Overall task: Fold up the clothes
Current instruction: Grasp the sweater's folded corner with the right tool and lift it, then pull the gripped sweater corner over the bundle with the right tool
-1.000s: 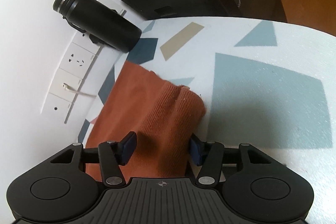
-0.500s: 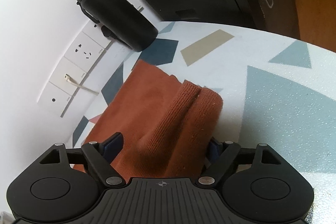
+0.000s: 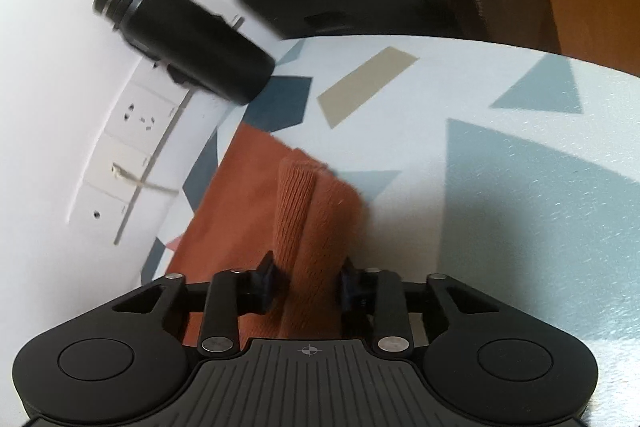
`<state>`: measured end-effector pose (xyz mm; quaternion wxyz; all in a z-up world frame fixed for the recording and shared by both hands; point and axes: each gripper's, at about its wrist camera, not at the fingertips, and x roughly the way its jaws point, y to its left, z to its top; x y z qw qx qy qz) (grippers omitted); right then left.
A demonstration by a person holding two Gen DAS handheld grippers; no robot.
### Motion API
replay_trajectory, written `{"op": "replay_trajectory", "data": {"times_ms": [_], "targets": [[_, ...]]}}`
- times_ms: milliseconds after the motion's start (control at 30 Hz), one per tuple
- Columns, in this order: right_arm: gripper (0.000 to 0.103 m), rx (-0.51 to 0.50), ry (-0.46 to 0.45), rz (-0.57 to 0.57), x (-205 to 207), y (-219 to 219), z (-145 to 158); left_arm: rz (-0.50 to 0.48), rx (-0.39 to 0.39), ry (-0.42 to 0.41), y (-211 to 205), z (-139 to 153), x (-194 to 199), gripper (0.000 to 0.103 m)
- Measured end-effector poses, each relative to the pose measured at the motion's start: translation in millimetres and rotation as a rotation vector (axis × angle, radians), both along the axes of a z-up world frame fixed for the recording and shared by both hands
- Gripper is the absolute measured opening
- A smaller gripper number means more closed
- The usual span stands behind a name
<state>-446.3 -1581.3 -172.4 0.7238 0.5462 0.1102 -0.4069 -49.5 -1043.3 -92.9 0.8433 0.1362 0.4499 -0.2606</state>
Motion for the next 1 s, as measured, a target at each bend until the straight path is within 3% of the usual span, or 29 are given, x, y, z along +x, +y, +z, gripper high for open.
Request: {"op": "replay_trajectory", "data": {"times_ms": [200,333,467,533,700,867,1000], "targets": [[0.022,-0.116,0.023,-0.005,-18,12,30,0.018,0.017,0.031,-4,1,4,0.103],[0.022,-0.055,0.054,-0.012,-32,4,17,0.046,0.019,0.043,-6,3,6,0.102],[0.022,-0.097,0.063,0.004,-31,2,20,0.109,-0.051,0.075,2,13,11,0.091],[0.022,-0.139,0.064,0.028,-27,4,27,0.146,-0.067,0.071,6,21,15,0.091],[0.022,-0.251,0.046,0.102,-4,13,51,0.160,-0.068,0.036,8,37,22,0.091],[0.022,-0.390,0.066,0.236,39,43,75,0.153,-0.086,0.076,4,33,42,0.091],[0.022,-0.436,0.066,0.288,79,73,88,0.092,-0.135,0.116,1,34,60,0.092]]}}
